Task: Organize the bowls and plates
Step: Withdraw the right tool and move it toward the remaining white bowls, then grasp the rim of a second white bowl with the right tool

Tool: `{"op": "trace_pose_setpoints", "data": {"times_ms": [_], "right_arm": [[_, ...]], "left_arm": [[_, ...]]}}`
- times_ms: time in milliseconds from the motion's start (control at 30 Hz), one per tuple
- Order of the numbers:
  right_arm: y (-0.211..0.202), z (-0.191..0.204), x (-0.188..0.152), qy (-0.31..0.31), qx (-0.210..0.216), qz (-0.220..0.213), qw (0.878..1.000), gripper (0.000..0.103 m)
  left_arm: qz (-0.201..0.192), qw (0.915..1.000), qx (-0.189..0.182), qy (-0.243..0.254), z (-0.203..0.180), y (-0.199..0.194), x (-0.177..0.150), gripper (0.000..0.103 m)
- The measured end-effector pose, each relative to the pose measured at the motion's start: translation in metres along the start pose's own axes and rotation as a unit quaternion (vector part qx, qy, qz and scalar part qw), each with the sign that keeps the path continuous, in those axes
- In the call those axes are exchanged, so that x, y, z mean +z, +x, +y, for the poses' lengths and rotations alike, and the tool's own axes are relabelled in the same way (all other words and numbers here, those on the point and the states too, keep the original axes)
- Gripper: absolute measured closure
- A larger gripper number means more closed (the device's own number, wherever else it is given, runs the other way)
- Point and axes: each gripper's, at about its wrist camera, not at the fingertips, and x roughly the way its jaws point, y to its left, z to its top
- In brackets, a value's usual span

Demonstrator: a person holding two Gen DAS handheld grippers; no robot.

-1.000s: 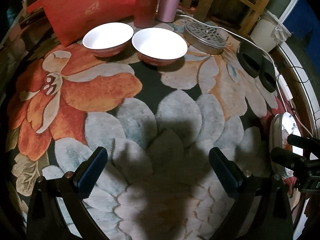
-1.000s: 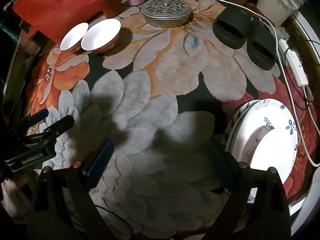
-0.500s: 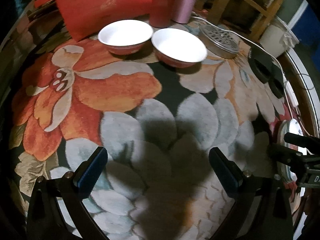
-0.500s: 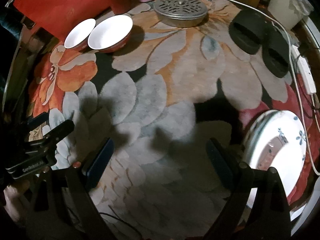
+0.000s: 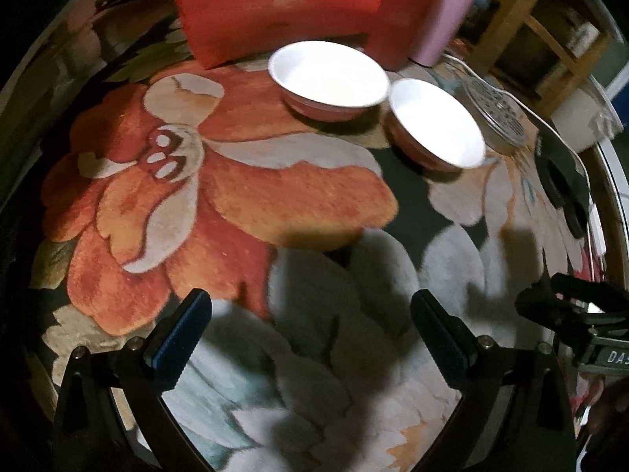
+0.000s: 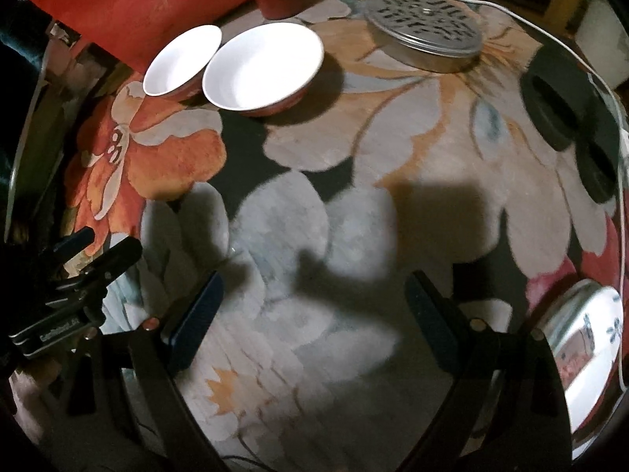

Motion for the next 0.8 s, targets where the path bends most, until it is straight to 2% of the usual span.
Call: {"op": "trace_pose_setpoints", "data": {"times_ms": [300,533,667,733,767,800], "right_arm": [[0.026,-0.011,0.055,0.069,0.03,-0.022,0.997,0.011],[0.04,-0.017,0.087,0.138,0.068,-0.04,0.987,0.014],[0.057,-0.013,0.1,0.152,0.075,-0.025,0.985,0.037],[0.064,-0.012,0.104,0.156,0.076,-0.018,0.985,0.054],[0.068,-0.01,0.105,0.153,0.074,-0.013,0.985,0.074],[0.07,-0.01,0.106,0.15,0.064,-0.008,0.987,0.081]], "left_arm": [[-0.003,0.9988,0.015,-0.047,0.036,0.002,0.027,0.002],[-0.001,0.999,0.017,-0.041,0.04,0.007,0.028,0.002],[0.003,0.9992,0.02,-0.034,0.039,0.012,0.026,0.002],[0.003,0.9993,0.02,-0.033,0.039,0.013,0.026,0.002],[0.003,0.9993,0.02,-0.032,0.04,0.013,0.026,0.002],[0.003,0.9993,0.02,-0.032,0.04,0.013,0.025,0.002]]}}
